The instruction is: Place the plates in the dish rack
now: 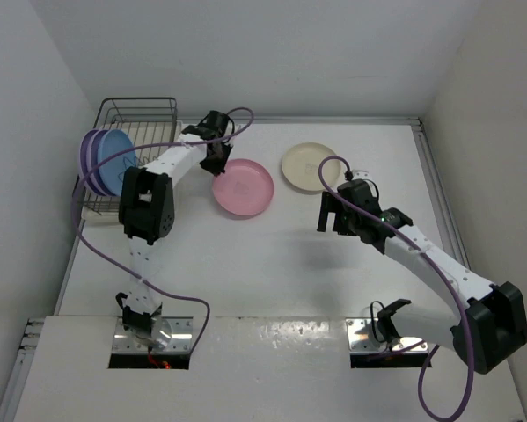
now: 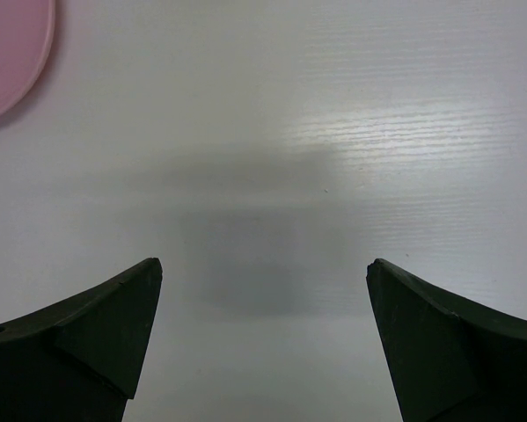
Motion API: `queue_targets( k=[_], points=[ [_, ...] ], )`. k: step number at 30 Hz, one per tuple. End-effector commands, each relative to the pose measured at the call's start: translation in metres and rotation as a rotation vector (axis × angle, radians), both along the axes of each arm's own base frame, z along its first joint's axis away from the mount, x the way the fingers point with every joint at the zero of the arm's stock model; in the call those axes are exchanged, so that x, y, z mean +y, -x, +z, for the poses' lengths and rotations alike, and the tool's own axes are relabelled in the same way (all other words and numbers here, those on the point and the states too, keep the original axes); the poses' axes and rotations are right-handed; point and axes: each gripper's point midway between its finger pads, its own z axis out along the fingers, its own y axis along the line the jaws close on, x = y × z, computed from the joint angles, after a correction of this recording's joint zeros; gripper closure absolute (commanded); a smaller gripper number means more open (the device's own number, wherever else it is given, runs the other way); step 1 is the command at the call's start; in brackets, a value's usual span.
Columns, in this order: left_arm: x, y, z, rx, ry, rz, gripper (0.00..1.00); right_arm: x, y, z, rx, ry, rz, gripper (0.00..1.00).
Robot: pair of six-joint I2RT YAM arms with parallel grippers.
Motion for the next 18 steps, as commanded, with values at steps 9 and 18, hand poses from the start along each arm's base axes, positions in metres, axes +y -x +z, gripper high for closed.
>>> queue_targets(
  k=[9,18],
  points=[
    [0.090,0.009,0.308,-0.688,-0.194,0.225,1.00,0.005,-0.013,0.040,-0.111,-0.049,0.000,0.00],
    [0.191,0.086,0.372,-0.847,-0.778,0.511,1.00,0.005,-0.010,0.042,-0.132,-0.068,0.001,0.00]
  ],
)
